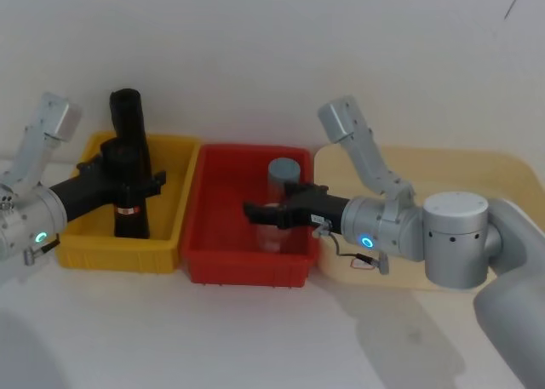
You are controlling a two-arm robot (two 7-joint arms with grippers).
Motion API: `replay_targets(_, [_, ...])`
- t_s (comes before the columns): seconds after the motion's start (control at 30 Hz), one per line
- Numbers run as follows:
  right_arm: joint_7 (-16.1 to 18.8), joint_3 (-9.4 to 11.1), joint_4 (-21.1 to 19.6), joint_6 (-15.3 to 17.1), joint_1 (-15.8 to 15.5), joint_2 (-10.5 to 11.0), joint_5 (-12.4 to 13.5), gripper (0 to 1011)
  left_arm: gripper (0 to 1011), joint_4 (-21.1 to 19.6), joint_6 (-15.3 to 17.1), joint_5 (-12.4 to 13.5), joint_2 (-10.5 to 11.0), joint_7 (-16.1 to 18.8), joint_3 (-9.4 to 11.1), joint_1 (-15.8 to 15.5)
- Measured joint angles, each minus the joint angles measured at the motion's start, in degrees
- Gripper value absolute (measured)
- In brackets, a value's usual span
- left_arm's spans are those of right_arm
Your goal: Pick up the garbage bag with the one hand and transfer it to the other hand.
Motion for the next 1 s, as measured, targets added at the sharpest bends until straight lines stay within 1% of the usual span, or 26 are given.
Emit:
replay_targets(0.53, [1.6,-1.7,4.3,0.8,2.2,-0.4,-2.1,1001,1001,0.4,-0.1,0.4,-0.3,0.0,0.3,-0.4])
replay_targets(1.0, [2.8,-2.4,5.5,1.4,2.8,-0.5,-3.1,1001,1001,0.5,-0.2,0.5,-0.3,0.1,0.4,-0.5])
